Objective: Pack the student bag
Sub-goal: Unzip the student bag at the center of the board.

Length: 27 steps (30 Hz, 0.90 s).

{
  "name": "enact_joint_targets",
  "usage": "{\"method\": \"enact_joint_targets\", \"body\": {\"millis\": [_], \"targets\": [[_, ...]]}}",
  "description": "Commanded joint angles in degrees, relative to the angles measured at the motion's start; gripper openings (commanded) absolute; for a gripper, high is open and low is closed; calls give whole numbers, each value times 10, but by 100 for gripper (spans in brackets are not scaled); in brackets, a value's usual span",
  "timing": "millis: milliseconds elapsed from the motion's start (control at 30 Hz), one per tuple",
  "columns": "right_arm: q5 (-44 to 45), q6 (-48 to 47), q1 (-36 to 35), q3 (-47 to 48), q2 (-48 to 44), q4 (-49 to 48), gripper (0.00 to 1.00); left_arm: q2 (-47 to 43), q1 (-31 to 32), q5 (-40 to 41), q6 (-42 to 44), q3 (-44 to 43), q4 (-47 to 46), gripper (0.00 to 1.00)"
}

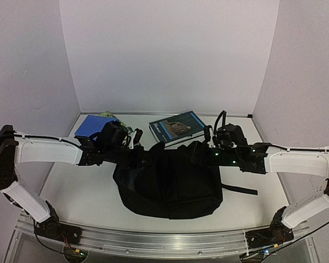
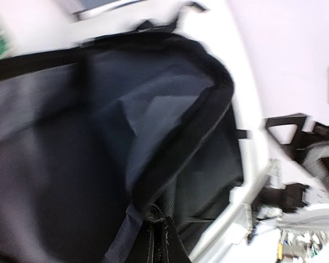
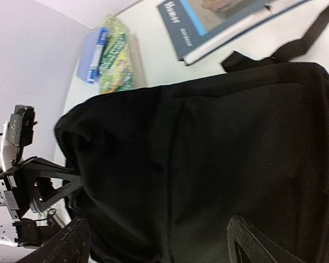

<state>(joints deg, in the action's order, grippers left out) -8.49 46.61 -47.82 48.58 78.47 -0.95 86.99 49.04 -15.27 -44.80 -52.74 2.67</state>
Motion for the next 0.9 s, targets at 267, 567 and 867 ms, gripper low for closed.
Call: {"method": "enact_joint_targets", "body": {"millis": [267, 567, 867], "targets": [[28, 157, -41, -10, 1, -125, 83, 86, 59, -77, -15, -79, -126, 0], [30, 171, -49, 28, 91, -144, 62, 89, 77, -75, -12, -82, -129, 0], [34, 166, -51, 40, 129, -147, 15, 78, 87, -66, -12, -72, -116, 5]]}}
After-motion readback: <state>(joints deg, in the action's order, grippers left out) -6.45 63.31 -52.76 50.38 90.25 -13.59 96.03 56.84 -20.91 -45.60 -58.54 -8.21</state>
